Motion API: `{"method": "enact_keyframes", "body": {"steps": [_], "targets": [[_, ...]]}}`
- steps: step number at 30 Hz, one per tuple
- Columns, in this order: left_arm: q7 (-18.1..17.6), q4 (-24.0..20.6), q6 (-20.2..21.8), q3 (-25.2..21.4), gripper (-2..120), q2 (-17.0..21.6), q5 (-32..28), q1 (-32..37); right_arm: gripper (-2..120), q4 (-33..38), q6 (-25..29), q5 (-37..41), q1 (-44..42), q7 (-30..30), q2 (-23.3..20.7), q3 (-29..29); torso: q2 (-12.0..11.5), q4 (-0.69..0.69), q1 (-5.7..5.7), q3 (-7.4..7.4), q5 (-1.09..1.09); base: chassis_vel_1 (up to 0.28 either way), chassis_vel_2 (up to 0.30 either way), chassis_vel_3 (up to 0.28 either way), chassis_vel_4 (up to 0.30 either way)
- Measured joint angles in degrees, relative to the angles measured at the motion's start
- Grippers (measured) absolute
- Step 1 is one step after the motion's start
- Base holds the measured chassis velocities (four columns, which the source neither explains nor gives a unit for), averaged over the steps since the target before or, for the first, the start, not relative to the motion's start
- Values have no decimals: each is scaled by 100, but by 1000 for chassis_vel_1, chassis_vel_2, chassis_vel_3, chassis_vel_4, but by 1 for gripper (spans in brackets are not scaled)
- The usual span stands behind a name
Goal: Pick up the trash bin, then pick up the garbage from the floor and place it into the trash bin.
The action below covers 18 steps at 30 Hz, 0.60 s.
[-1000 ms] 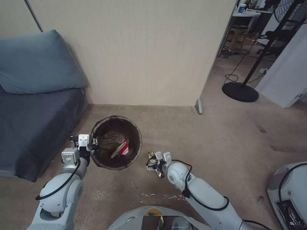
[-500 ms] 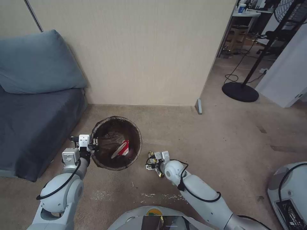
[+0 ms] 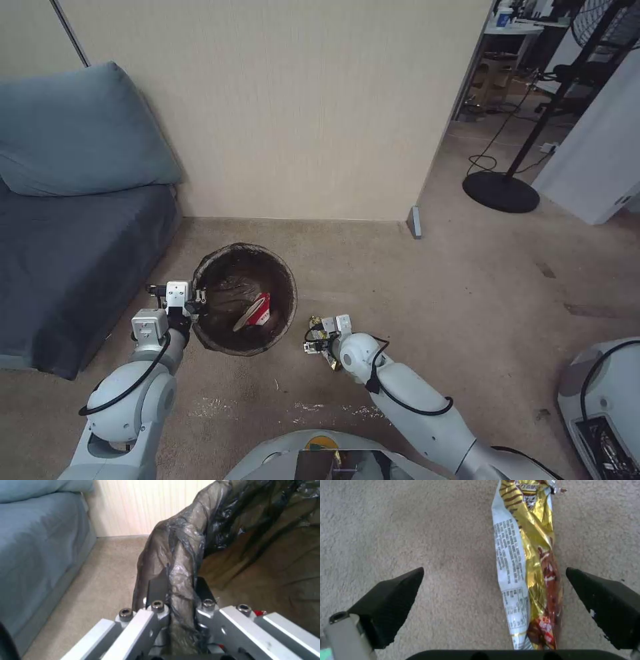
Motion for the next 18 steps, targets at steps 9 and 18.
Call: {"method": "enact_keyframes", "body": {"steps": [9, 18], "targets": [[2, -2, 0, 11, 3, 5, -2, -2, 100, -291, 20, -15, 79, -17, 95, 27, 0, 0, 0, 0, 0, 0, 0, 0, 0], [3, -14, 0, 0, 3, -7, 0, 6, 100, -510, 48, -60, 133, -61, 125, 116, 0, 0, 0, 0, 0, 0, 0, 0, 0]]}}
